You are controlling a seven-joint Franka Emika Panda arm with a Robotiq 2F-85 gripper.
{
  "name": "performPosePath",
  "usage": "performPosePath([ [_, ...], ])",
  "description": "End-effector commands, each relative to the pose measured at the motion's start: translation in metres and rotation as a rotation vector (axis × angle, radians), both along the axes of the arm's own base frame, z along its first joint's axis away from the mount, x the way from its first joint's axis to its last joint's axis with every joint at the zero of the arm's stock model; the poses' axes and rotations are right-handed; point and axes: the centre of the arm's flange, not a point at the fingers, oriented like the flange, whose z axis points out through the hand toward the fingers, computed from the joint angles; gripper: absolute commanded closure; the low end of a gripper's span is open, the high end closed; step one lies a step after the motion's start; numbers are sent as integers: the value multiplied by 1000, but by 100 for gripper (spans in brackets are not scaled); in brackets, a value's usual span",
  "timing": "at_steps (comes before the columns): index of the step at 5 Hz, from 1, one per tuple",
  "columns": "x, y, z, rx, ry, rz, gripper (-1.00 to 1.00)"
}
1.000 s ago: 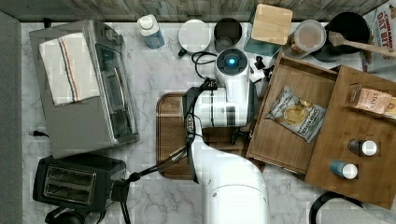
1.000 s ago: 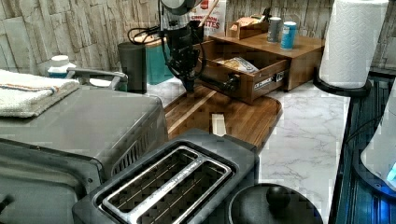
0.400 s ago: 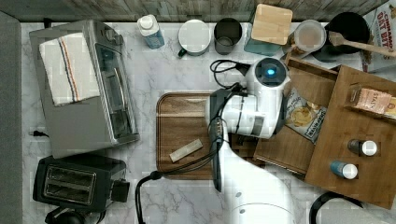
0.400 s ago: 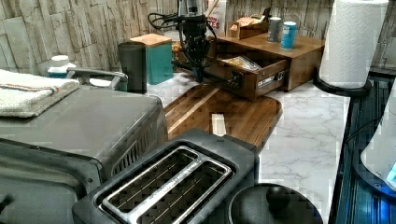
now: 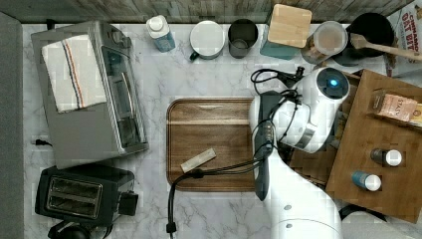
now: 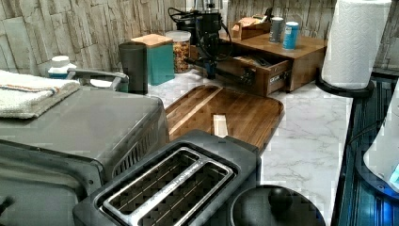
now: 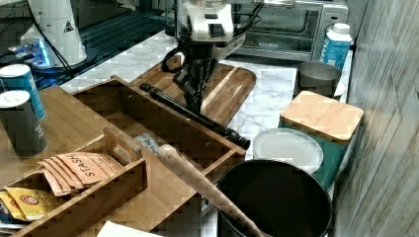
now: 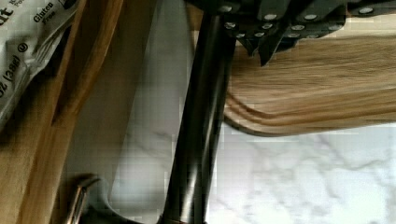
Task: Close the drawer.
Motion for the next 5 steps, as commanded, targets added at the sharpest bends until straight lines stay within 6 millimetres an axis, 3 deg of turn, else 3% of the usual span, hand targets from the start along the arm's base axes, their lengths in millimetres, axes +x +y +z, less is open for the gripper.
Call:
performPosePath([
  [1, -68, -223, 23, -270, -90, -317, 100],
  [2, -104, -246, 19, -387, -95, -371, 100],
  [5, -108, -241, 22, -397, -42, -440, 100],
])
